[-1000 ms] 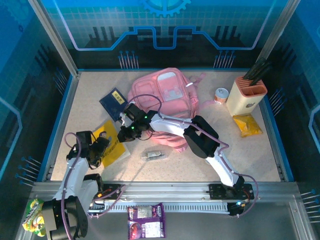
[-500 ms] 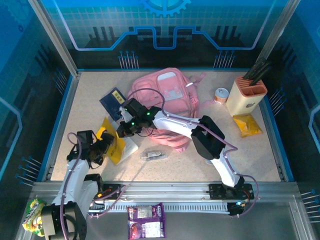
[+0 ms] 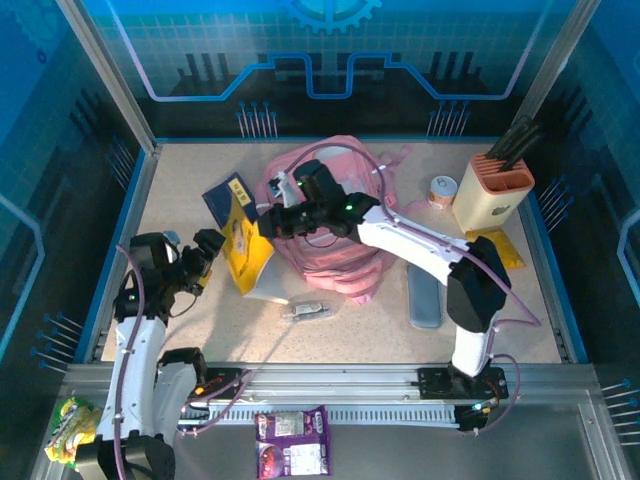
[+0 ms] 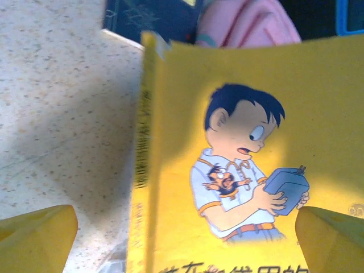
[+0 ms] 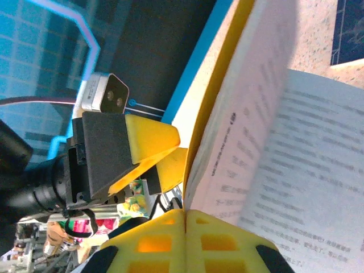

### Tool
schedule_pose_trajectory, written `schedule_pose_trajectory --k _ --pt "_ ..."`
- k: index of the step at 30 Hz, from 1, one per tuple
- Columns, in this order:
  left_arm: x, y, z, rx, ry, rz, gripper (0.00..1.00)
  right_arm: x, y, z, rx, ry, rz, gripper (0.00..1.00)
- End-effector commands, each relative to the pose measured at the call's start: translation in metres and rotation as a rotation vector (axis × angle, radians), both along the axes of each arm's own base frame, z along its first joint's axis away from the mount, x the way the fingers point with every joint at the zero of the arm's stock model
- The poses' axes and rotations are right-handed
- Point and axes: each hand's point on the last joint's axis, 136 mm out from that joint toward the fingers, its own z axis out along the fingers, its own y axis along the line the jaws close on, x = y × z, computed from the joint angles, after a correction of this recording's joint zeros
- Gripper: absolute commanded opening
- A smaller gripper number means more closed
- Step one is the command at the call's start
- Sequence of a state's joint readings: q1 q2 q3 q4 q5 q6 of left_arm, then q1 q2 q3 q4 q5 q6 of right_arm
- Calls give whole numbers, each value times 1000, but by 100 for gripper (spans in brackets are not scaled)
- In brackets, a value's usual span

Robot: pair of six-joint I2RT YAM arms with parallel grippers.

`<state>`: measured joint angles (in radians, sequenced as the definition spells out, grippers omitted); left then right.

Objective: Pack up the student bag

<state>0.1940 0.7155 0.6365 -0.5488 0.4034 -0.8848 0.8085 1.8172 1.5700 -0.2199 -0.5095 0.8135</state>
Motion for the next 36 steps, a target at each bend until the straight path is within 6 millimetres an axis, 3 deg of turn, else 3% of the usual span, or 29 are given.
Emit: schedule_pose_trajectory --k 1,9,13,18,23,26,31,36 --pt "1 -16 18 -86 -42 -58 99 5 -17 49 125 -54 1 0" --pt "22 -51 43 -250 -170 -130 96 20 -48 81 216 -61 -48 0" --pt "30 -72 38 -302 -177 -143 93 22 -49 89 249 -57 -47 0" --pt "35 -76 31 -281 -161 -102 89 23 -49 99 280 -60 -41 0" --pt "44 -92 48 -363 -250 -104 76 26 -49 93 293 -33 -50 0" --pt "46 -100 54 -353 -265 -106 74 28 -52 88 312 -13 -60 0" --pt "49 -106 50 -383 -254 -84 69 32 -59 87 311 -13 -83 0" --pt "48 -108 38 -373 -226 -64 62 32 -61 57 279 34 -105 0"
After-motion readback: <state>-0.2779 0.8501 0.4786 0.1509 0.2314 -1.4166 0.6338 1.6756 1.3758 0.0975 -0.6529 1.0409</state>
